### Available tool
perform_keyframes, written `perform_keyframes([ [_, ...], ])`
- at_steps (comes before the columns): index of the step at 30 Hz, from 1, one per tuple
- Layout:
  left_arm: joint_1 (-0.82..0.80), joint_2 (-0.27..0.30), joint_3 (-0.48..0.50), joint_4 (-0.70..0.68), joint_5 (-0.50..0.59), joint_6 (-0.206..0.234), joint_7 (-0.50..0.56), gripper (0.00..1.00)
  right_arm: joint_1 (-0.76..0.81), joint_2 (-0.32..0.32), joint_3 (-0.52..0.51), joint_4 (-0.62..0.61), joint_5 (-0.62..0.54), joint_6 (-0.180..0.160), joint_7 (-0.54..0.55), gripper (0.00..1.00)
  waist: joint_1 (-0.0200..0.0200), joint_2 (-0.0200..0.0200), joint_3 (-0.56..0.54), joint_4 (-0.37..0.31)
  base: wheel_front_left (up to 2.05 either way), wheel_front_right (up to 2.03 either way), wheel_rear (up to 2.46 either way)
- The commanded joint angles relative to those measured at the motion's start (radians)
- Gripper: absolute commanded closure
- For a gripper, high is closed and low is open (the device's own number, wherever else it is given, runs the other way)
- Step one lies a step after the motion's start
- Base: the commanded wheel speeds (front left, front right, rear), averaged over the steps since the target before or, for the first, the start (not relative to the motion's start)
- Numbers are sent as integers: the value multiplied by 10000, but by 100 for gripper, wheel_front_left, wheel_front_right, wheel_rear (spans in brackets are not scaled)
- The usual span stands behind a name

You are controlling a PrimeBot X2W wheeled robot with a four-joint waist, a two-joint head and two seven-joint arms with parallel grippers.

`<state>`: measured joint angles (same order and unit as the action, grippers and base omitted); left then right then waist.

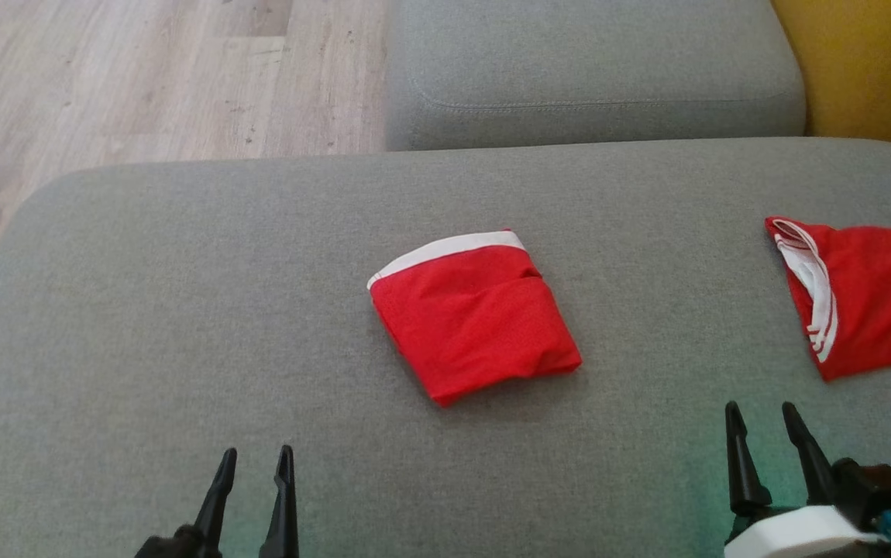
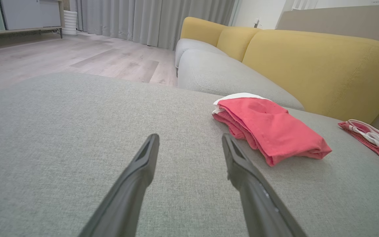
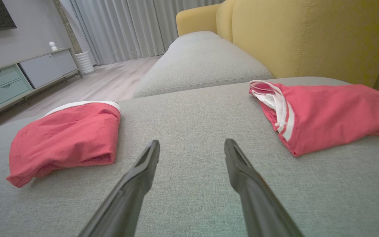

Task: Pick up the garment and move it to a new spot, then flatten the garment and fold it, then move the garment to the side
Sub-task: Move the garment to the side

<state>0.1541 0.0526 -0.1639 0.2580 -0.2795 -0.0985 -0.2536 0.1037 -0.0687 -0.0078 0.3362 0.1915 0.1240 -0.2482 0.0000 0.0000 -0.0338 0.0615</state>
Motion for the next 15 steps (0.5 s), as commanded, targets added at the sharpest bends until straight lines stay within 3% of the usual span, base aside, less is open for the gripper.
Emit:
perform_keyframes([
  [1,-412,-24,360,-208,98,-42,-82,0,-234,-34,237,-325,-145,67,-134,0,0,0,10,-20,0,0,0],
  [8,-498,-24,389,-173,118,-88,-82,0,-285,56,224,-241,-133,67,-135,0,0,0,34,34,0,0,0],
  [11,-521,-24,367,-157,116,-98,-82,0,-689,114,419,-152,667,67,-31,0,0,0,86,134,0,0,0],
  [15,-591,-24,295,-113,172,-129,-82,0,-1827,81,827,-395,1967,67,1271,0,0,0,206,356,0,0,0],
])
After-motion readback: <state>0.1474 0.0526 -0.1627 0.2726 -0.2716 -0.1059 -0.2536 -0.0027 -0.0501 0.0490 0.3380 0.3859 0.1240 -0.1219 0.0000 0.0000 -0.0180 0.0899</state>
